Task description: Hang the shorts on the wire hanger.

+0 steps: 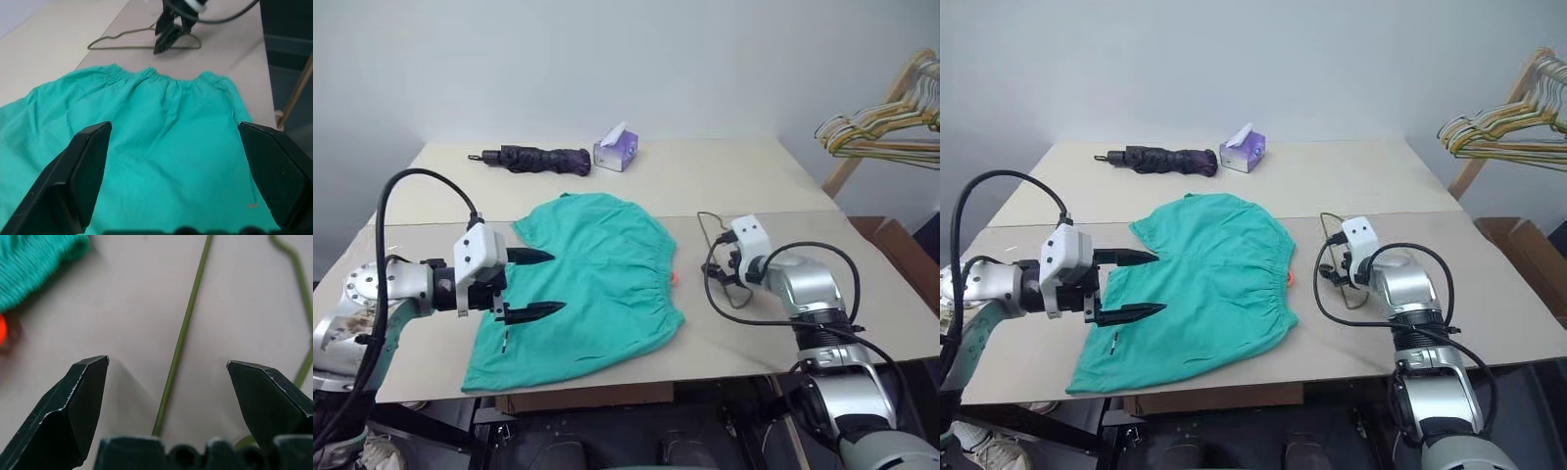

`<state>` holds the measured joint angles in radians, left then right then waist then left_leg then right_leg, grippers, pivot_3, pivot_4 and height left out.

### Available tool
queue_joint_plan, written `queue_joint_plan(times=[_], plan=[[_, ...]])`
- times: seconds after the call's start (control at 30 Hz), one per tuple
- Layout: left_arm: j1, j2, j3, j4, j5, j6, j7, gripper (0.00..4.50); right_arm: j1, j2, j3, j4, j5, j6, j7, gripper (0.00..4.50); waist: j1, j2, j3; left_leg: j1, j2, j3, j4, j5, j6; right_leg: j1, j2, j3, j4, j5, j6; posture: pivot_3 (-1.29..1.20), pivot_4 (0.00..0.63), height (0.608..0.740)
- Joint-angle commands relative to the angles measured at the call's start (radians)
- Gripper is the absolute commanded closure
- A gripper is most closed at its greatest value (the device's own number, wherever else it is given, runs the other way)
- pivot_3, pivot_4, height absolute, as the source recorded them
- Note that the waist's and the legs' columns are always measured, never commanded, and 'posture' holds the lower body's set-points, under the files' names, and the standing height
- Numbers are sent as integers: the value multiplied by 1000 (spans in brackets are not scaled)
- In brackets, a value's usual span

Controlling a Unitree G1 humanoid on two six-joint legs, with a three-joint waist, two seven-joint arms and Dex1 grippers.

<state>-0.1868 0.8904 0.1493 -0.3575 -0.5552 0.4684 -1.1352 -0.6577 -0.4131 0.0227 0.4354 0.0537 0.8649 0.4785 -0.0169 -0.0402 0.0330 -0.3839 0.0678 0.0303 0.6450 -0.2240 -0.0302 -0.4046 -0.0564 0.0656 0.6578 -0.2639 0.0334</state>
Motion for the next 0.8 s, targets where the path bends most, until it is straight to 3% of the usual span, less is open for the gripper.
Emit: queue_joint_plan(times=[0.03,0.17,0.63,0.67,0.8], plan=[[-15,0,29,-43,-36,16,18,36,-31,1,4,48,-10,-37,-11,0,-5,0,0,1,0,0,0,0,0,0,0,0,0,0,0,63,0,740],[-20,-11,24,-46,-45,19,34,36,-9,-6,38,76,-13,-42,27,0,-6,0,0,3,0,0,0,0,0,2,0,0,0,0,0,63,0,740],[-21,-19,5,-38,-14,-10,54,0,-5,14,81,109,-43,2,-11,4272,-1,-6,-6,9,0,0,-1,0,0,9,1,0,-2,0,0,81,0,740],[-23,-23,6,-39,-14,-9,60,0,-5,15,81,110,-44,3,-13,4494,-1,-7,-6,11,0,0,-2,0,0,10,1,0,-2,0,0,82,0,740],[-19,-29,9,-41,-3,-7,80,0,2,13,79,103,-57,-17,-33,4494,0,-6,-6,12,0,0,-2,0,0,12,1,0,-3,0,0,84,0,740]])
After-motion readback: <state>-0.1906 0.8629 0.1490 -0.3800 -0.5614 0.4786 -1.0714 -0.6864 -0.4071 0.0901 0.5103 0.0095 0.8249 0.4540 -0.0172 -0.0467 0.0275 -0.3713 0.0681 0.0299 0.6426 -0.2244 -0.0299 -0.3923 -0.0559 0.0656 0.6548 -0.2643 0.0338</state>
